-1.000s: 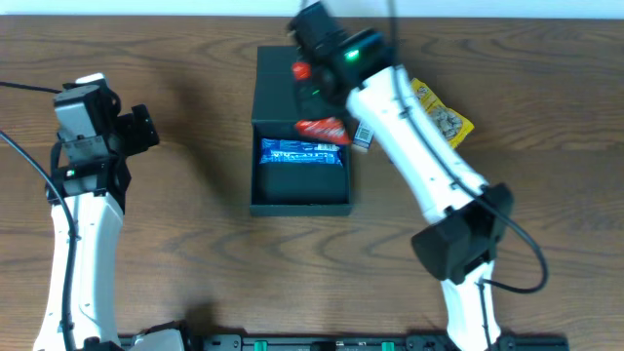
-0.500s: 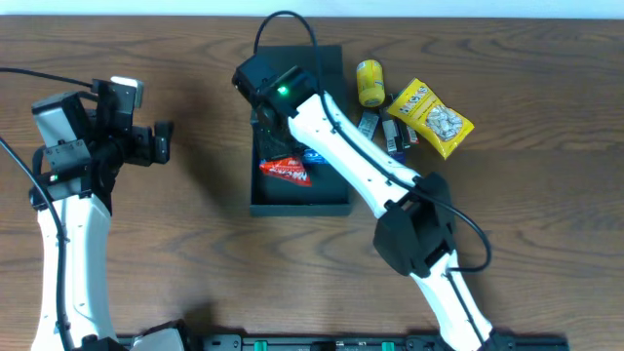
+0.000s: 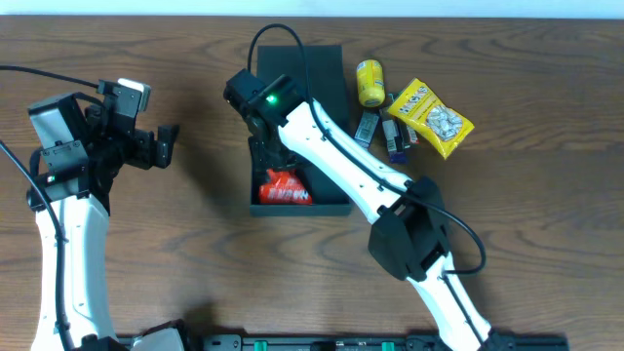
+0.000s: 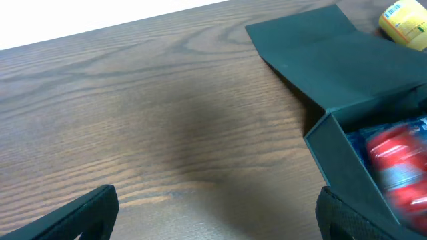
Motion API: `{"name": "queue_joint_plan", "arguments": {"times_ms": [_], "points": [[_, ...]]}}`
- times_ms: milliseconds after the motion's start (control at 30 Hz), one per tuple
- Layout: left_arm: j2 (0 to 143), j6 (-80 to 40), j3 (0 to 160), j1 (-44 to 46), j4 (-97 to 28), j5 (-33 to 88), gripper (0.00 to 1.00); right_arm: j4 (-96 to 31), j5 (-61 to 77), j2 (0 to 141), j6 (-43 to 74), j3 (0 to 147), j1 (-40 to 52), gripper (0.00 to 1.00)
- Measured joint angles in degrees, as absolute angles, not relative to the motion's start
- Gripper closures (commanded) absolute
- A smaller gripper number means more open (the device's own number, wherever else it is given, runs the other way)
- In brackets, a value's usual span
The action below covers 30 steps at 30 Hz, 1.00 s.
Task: Pack container
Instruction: 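Carry the red bag leftward and lower it into the black box, then press the red bag down into the box beside the blue bar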
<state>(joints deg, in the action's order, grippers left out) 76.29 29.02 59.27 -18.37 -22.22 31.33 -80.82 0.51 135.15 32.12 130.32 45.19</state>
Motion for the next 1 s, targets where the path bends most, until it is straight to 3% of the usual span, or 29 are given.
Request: {"name": "queue_joint_plan", "arguments": {"times_ms": [100, 200, 333, 400, 733, 1000], "points": [[76.29, 29.02, 59.29, -18.37, -22.28, 31.97, 0.05, -80.82, 0.64, 135.15, 30.85, 130.32, 45.56, 0.03], [76.29, 29.02, 59.27, -18.37, -22.33, 32.88, 0.05, -81.03, 0.67, 135.15, 30.44, 130.32, 45.58, 0.14], [76.29, 29.02, 59.27, -18.37, -22.33, 33.15, 0.05, -81.56, 0.71, 134.96, 29.69, 130.32, 44.77, 0.79], [76.29, 29.02, 59.27, -18.37, -22.33, 33.28, 0.05, -82.13, 0.73, 134.69, 29.39, 130.32, 43.86, 0.98], [76.29, 29.02, 59.27, -18.37, -22.35, 33.3, 0.05, -78.63, 1.61, 134.34, 26.06, 129.01, 43.35, 0.99], [76.29, 29.02, 59.27, -18.37, -22.35, 33.3, 0.05, -68.88, 2.5, 134.19, 25.15, 118.28, 44.12, 0.99]]}}
